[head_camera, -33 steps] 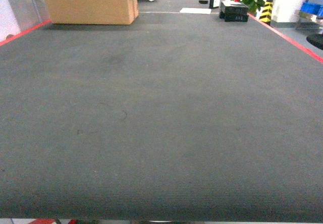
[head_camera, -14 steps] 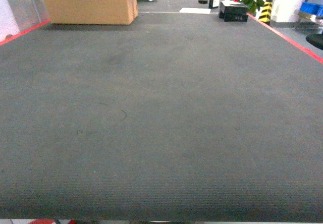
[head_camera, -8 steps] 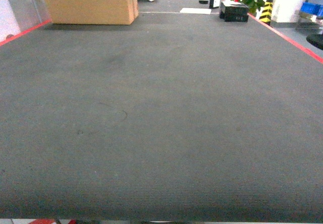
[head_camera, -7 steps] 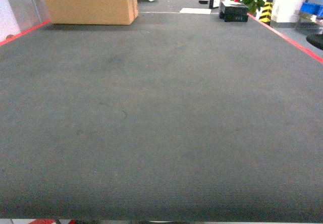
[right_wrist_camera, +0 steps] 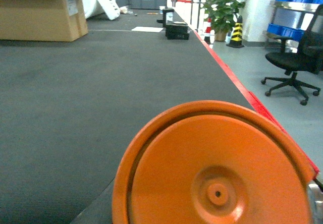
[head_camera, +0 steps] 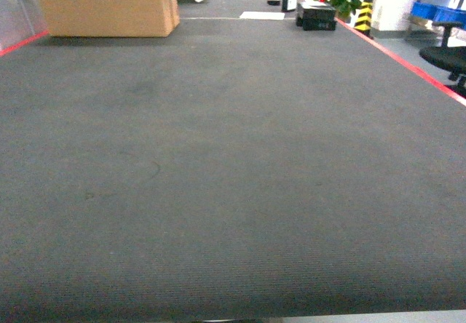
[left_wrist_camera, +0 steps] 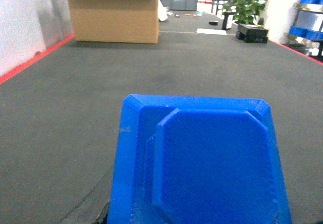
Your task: Sort blue parts and orange caps into right shelf containers
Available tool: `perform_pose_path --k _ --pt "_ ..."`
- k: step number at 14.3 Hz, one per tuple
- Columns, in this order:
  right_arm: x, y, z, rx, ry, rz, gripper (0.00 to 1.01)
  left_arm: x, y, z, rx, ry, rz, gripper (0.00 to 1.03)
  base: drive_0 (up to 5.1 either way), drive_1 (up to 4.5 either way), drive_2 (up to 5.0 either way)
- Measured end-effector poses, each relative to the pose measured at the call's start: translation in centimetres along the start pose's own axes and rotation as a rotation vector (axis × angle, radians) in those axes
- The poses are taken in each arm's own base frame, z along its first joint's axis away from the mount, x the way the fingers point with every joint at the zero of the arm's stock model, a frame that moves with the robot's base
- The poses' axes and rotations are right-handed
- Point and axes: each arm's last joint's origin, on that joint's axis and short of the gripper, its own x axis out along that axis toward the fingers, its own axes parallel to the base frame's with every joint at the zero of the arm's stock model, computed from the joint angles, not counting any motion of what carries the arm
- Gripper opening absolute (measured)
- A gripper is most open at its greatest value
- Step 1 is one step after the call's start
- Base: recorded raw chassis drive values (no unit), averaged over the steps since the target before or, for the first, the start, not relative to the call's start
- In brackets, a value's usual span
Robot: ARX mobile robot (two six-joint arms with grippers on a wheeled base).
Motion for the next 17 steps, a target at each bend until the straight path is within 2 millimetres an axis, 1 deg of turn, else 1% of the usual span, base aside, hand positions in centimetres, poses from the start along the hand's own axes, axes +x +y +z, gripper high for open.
perform_pose_path --k 17 --pt "0.00 0.00 0.00 0.000 0.000 0.000 0.45 0.00 0.00 0.00 0.000 0.000 -0.002 0.44 -1.6 -1.57 -1.6"
